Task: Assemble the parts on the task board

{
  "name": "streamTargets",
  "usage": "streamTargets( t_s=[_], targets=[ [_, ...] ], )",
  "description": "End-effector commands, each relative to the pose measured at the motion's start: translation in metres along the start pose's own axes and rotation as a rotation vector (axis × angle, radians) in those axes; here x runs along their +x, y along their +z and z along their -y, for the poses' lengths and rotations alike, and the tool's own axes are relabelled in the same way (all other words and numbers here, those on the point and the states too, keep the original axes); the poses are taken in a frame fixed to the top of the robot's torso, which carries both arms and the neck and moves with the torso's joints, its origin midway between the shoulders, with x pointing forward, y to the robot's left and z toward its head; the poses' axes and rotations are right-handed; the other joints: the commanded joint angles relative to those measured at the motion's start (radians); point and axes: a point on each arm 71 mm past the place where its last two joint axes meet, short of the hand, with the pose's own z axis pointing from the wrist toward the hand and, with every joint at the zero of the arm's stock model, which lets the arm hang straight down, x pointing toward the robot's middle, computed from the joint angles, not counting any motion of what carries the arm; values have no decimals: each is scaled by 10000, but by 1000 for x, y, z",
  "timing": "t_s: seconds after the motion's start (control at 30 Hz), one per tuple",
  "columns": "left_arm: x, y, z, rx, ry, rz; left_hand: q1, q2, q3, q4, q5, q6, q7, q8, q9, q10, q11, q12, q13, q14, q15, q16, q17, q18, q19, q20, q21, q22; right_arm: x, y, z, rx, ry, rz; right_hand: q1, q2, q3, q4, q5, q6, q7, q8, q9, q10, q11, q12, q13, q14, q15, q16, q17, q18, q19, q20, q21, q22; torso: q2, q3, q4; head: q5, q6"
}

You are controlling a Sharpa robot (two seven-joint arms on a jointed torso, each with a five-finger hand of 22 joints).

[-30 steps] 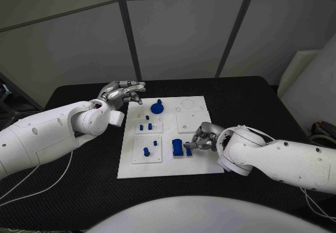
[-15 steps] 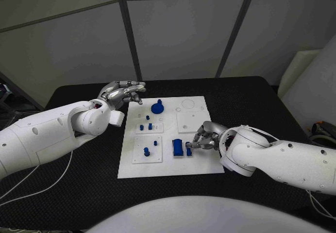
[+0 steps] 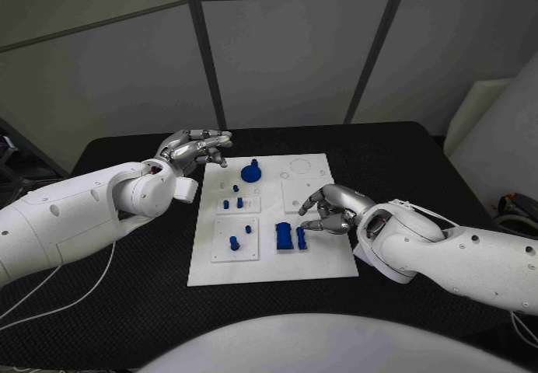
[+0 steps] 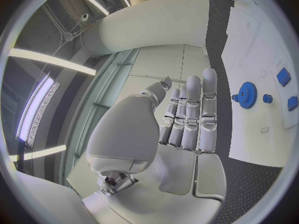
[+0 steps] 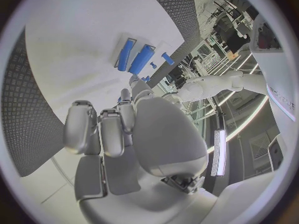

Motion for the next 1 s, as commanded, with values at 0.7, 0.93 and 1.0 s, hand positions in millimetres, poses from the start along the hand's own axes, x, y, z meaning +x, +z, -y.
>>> streamTargets(
  t_s=[0.7,0.93,1.0],
  targets=[
    [0,0,2,69,-36,-101,81,132,-35,-30,68,-85,-21,83,-16,-66,-7,60,-23,-81,-10,39,-28,57,-44,48,-42,-12,12,3,1,-492,-699,-848,-1603,-1605,6248,-804,2736,1136,44,-1314,-1042,-61,78,115,-1386,629,85,36,768,-75,-62,67,91,130,-2,-20,8,16,2],
    [1,0,2,72,-38,-114,96,144,-27,-35,70,-85,-21,86,-16,-68,-8,65,-25,-83,-12,41,-31,58,-44,47,-41,-11,14,3,3,-269,-814,-1086,-1746,-1587,6506,-925,2874,1264,31,-1309,-1042,-52,69,128,-1383,630,72,41,777,-76,-62,59,105,146,-3,-14,10,0,2],
    [1,0,2,73,-38,-119,96,144,-27,-35,70,-85,-21,86,-16,-68,-8,65,-25,-83,-12,41,-31,58,-44,47,-41,-11,14,3,4,-210,-849,-1118,-1786,-1595,6550,-953,2894,1280,34,-1314,-1044,-52,68,128,-1385,630,72,41,776,-75,-64,56,105,145,-1,-15,14,2,2]
  ],
)
